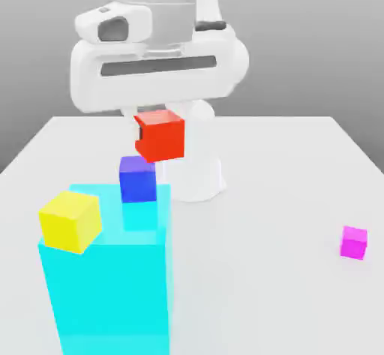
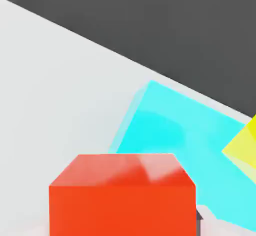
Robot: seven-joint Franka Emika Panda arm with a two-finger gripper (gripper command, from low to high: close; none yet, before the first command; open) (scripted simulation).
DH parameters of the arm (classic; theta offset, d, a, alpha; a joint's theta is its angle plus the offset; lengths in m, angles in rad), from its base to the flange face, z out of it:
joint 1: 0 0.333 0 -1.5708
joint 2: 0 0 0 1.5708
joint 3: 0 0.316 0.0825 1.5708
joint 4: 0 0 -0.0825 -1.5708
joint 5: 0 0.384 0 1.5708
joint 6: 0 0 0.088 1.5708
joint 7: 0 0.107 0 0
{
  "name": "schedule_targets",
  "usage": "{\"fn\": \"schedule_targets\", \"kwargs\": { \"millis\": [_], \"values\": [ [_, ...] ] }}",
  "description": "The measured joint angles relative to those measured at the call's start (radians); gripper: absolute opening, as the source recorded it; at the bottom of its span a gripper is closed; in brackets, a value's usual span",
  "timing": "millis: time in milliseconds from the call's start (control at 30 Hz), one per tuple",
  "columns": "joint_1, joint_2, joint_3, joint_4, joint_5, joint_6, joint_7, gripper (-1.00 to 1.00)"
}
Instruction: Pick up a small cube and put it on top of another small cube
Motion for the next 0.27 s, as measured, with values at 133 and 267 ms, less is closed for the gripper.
{"fn": "schedule_targets", "kwargs": {
  "millis": [133, 267],
  "values": [
    [-0.018, 0.005, -0.018, -0.096, 0.000, 0.100, -0.010, -1.00],
    [-0.020, 0.016, -0.020, -0.121, 0.000, 0.135, -0.011, 1.00]
  ]
}}
